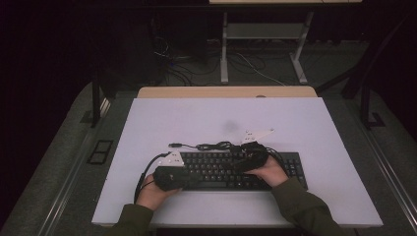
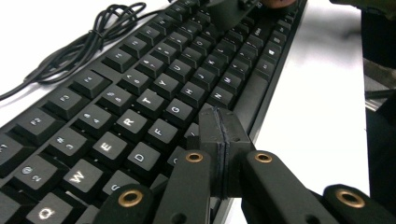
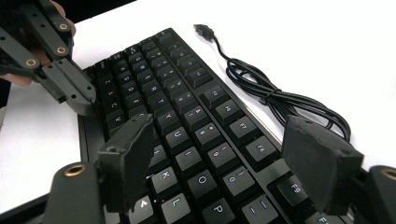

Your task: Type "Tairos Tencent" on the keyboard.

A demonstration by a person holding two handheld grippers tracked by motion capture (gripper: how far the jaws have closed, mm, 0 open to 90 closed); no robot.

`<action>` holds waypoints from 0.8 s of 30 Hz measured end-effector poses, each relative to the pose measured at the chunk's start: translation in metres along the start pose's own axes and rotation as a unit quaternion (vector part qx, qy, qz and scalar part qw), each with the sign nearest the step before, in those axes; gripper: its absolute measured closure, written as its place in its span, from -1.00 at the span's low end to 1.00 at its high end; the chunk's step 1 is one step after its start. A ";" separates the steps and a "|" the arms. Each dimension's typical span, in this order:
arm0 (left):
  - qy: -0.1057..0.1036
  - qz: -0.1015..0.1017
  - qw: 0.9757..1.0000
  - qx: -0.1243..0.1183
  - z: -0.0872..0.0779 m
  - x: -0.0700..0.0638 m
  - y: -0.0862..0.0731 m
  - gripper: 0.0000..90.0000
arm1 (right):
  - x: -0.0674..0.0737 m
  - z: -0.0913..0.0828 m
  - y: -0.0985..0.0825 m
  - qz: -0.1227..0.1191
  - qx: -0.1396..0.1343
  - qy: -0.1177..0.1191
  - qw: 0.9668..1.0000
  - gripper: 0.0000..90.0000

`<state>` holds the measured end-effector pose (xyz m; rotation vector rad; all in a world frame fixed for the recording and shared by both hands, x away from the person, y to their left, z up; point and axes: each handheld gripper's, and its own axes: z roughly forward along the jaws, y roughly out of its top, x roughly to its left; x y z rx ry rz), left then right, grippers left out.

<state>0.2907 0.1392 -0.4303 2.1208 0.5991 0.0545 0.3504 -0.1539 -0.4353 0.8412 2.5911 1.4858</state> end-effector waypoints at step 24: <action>0.038 -0.025 0.998 -0.036 0.003 0.003 0.002 -0.13 | 0.000 -0.027 -0.011 0.006 -0.006 0.004 1.000 -0.34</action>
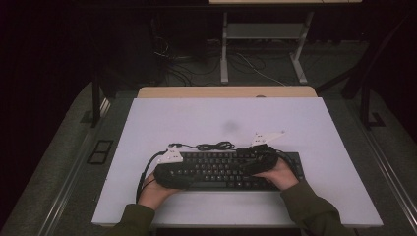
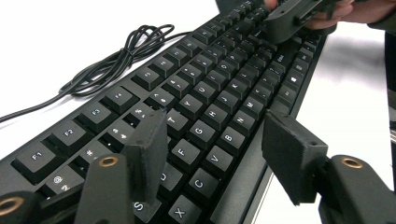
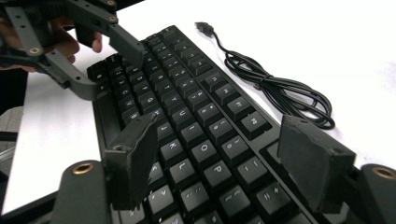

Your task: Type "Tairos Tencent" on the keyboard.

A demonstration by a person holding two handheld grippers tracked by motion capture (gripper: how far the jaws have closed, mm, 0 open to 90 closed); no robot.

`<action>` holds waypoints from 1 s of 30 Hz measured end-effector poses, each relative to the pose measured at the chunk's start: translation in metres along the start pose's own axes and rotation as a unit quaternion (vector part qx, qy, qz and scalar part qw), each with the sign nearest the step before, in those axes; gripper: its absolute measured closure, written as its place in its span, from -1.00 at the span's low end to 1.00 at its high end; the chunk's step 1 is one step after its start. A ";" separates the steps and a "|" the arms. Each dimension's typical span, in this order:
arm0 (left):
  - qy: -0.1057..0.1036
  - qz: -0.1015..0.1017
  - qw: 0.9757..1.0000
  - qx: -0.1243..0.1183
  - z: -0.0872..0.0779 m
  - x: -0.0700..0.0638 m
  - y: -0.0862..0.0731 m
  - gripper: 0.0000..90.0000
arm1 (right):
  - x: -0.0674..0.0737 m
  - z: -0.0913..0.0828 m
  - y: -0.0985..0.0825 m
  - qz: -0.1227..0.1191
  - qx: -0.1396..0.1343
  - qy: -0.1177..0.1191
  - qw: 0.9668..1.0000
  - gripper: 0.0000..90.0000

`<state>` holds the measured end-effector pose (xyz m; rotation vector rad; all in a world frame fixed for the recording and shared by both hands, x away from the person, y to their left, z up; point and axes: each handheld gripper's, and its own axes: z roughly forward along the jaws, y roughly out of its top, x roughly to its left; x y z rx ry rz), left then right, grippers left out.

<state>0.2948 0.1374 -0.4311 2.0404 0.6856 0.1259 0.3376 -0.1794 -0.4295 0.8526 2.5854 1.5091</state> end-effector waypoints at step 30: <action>0.009 -0.005 1.000 -0.009 -0.001 0.003 -0.001 -0.27 | 0.010 -0.036 -0.024 -0.031 0.042 0.015 0.999 0.99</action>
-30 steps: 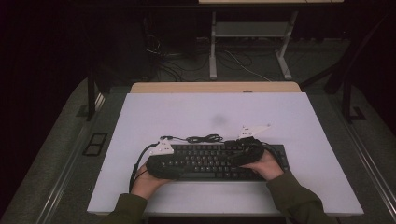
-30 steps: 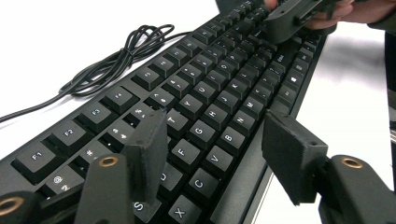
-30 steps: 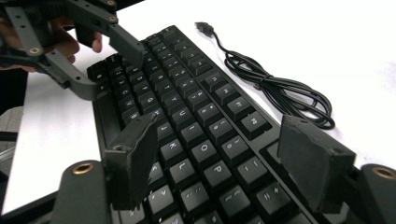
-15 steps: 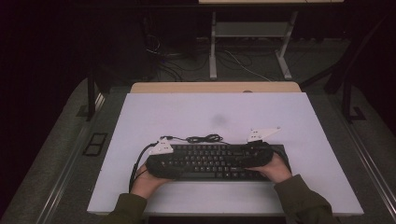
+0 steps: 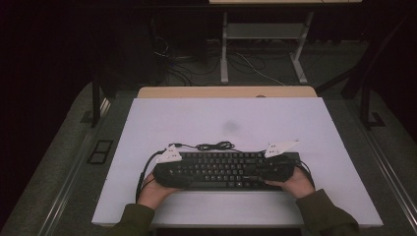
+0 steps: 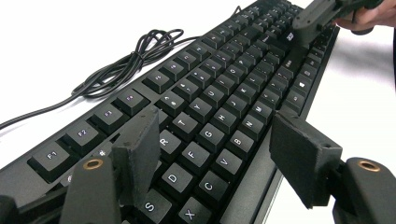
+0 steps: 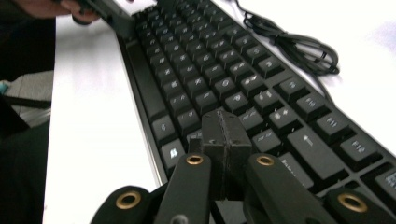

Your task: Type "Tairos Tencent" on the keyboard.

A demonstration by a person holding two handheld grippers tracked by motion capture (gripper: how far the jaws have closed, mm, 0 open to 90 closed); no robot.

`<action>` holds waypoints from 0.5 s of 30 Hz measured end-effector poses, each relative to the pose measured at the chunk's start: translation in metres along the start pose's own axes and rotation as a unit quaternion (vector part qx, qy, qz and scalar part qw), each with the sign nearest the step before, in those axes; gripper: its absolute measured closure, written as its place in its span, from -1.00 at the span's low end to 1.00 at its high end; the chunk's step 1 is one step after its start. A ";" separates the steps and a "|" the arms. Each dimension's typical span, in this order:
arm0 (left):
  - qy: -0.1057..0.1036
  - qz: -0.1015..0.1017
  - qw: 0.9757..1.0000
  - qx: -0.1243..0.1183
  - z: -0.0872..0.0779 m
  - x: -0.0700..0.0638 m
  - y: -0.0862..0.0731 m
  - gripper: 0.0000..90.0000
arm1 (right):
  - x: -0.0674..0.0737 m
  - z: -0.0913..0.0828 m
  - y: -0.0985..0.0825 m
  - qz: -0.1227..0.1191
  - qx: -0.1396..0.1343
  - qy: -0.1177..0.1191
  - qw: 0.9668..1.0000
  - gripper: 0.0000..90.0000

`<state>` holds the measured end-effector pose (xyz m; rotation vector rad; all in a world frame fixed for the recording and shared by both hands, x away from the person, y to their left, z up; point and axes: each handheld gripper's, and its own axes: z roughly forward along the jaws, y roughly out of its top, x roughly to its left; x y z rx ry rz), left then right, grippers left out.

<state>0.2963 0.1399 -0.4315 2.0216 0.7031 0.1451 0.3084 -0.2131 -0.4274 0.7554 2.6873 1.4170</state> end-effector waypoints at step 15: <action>0.004 0.000 1.000 0.001 0.000 0.001 -0.001 -0.33 | -0.001 0.009 -0.007 -0.006 0.046 -0.004 0.999 0.99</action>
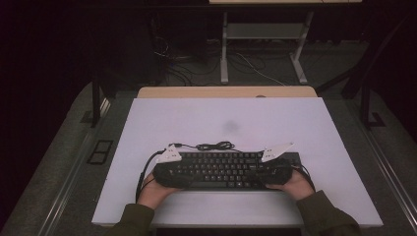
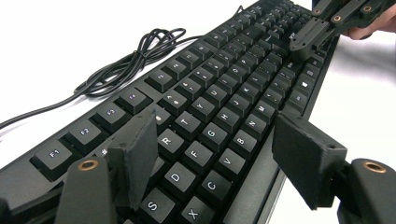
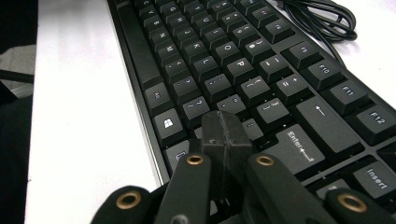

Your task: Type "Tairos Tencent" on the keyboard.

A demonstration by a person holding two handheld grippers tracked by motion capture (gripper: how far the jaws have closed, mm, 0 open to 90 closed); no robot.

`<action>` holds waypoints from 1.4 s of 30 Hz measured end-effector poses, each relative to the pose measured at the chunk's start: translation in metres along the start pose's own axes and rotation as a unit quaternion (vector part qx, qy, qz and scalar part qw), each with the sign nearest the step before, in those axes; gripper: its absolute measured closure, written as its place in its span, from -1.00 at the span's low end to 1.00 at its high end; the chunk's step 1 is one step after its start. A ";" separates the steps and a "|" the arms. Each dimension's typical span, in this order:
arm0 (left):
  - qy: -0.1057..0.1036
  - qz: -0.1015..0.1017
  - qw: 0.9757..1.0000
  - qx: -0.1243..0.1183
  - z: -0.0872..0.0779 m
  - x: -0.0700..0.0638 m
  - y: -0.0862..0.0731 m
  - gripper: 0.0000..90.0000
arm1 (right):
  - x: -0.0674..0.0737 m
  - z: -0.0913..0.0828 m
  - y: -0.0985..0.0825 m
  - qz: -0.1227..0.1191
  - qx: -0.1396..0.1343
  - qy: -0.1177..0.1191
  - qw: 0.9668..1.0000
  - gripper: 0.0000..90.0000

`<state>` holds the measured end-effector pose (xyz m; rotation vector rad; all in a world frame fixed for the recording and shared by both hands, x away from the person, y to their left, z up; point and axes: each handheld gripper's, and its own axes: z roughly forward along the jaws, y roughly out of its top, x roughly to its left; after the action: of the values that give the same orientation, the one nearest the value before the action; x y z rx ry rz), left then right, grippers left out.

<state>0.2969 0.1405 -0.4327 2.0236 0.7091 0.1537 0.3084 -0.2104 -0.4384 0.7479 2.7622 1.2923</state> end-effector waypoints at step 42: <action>0.018 0.008 1.000 0.008 0.021 0.003 0.019 0.42 | -0.002 0.001 -0.001 0.002 0.005 0.006 1.000 0.99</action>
<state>0.3159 0.1191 -0.4286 2.0470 0.7181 0.1956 0.3097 -0.2107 -0.4406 0.7490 2.7788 1.2897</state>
